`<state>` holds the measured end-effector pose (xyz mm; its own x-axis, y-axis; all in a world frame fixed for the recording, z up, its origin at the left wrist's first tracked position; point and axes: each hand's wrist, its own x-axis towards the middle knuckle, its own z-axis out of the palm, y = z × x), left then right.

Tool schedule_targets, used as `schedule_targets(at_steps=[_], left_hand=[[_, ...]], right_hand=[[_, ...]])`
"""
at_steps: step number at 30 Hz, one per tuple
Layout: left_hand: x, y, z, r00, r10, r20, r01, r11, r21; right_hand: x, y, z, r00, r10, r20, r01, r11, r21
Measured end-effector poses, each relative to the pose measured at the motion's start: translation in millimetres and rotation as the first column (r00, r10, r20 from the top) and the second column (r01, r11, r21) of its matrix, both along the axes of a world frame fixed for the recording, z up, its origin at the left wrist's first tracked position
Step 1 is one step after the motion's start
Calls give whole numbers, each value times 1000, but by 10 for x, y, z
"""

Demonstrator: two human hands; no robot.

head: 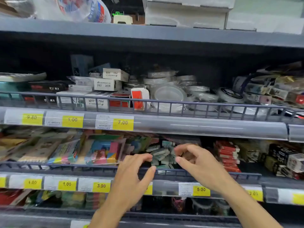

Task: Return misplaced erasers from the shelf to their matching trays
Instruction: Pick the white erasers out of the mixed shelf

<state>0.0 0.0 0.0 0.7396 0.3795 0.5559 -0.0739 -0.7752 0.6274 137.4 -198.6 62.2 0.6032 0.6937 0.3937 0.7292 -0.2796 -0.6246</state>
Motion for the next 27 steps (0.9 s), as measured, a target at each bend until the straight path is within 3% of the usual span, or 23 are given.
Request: schedule_targets(at_steps=[3,6,10,15,18,23,25,27], left_hand=[[80,-6,-66,990,99,-104,-62,948,312],[120,11,-167,988,149,-41,-114,880,461],[149,31,-224,984,174,34,-167,847,504],[163,33,-230,984,154,87,-177,837,517],[150,29,-222,988,142,68,-157,849,504],[119,22,-172,991,135,5,-122,877,464],[96,5,-130,992,123,-26,-102,907,409],[90,-35,-73,993,114,-36,-98,950,297]], right_hand=[[126,216,31,967,-23,254,87,966,-243],[263,466,57,935,89,343,45,930,-364],[375,742,72,904,192,381,21,872,-489],[417,919,24,853,237,466,105,796,-597],[446,934,47,854,243,459,103,787,-608],[488,874,80,919,79,385,167,808,-565],[514,822,66,952,-6,307,161,862,-481],[500,760,32,989,-76,127,108,958,-266]])
